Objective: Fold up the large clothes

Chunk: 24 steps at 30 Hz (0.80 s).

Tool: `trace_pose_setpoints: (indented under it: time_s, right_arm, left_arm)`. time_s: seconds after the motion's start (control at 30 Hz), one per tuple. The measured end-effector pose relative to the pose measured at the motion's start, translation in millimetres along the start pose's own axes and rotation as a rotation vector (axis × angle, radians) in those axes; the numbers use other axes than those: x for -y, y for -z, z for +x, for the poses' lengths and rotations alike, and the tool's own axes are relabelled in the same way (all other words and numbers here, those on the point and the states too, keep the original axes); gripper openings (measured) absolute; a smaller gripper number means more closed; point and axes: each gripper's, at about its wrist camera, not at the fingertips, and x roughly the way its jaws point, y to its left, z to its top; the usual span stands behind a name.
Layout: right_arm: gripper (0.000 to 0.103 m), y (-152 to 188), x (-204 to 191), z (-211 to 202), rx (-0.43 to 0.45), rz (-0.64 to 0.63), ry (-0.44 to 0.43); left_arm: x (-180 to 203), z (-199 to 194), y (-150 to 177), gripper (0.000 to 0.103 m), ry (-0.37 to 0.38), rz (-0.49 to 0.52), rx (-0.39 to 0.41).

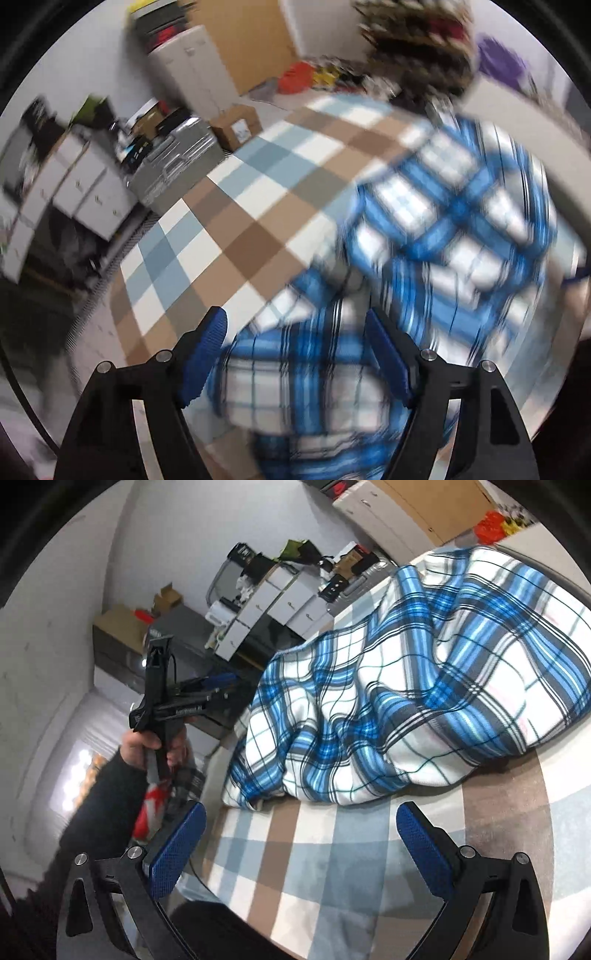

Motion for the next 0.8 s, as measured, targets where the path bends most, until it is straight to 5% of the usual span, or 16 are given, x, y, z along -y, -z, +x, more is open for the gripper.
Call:
trace_pose_setpoints:
  time_s: [0.23,0.37,0.57,0.63,0.67,0.8]
  right_arm:
    - [0.103,9.5,-8.4,11.1,-0.050,-0.065,0.042]
    - [0.103,9.3,-5.6,14.4,-0.064,-0.051,0.031]
    - [0.103,8.8,-5.1,13.9,-0.065,-0.053,0.039]
    - [0.103,8.0,-4.3,13.4,-0.064,-0.047,0.035]
    - [0.103,7.6,-3.5,13.2,-0.065,-0.042,0.032]
    - [0.103,8.3,-2.1,12.5,-0.069,-0.036,0.023]
  left_arm:
    - [48.0,28.8,58.3,0.074,0.036,0.342,-0.128]
    - [56.8,43.1,70.3,0.074,0.016,0.387,-0.139]
    - [56.9,58.1,64.1,0.073,-0.143,0.383,-0.099]
    - [50.9,60.4,57.4,0.045,-0.143,0.317,-0.094]
    - [47.6,61.0,55.0,0.006,-0.119,0.276,-0.100]
    - [28.2,58.5,46.1,0.000,-0.110,0.137,-0.080]
